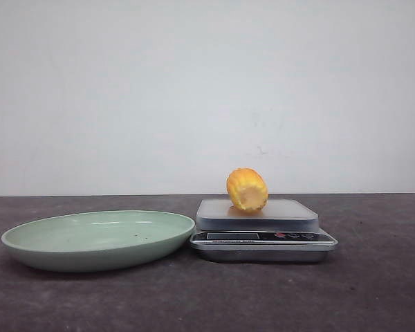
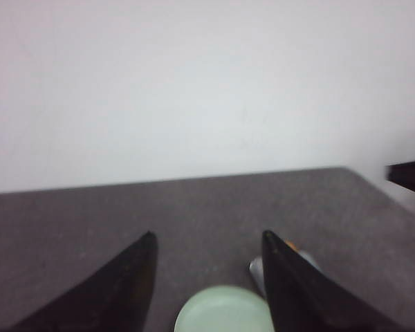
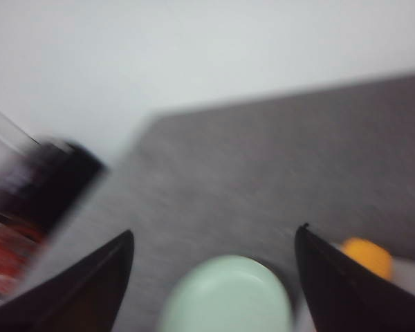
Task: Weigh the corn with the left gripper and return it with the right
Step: 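Withdraw the left gripper upward away from the scale, then lower the right gripper onto the corn on the scale and close it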
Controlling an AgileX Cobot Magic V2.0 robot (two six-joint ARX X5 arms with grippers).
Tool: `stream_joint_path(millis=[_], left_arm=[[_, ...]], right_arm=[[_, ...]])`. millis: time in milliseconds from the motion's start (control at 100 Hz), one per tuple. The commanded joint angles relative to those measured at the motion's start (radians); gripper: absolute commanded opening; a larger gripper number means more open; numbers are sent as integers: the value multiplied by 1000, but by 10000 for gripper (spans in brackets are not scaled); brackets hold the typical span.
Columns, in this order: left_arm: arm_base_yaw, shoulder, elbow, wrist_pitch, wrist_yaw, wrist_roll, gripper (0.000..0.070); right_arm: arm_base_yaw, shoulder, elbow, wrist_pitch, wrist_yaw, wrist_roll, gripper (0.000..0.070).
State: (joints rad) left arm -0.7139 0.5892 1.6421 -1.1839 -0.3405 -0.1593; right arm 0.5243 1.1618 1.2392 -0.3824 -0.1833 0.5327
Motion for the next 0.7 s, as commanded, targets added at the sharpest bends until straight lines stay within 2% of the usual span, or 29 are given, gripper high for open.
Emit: stream_joint_path(millis=[0, 70, 210, 530, 690], left_arm=[[-7, 9, 13, -13, 17, 13, 268], [-7, 9, 13, -42, 31, 13, 268], [-7, 9, 13, -100, 35, 12, 268], [-7, 9, 13, -133, 35, 13, 268], [-7, 9, 13, -132, 35, 13, 268]], right_arm=[[27, 104, 97, -45, 104, -69, 456], [40, 215, 180, -113, 182, -87, 456], [37, 409, 298, -205, 273, -92, 456], [16, 656, 338, -397, 251, -43, 456], [16, 729, 338, -419, 217, -47, 456]])
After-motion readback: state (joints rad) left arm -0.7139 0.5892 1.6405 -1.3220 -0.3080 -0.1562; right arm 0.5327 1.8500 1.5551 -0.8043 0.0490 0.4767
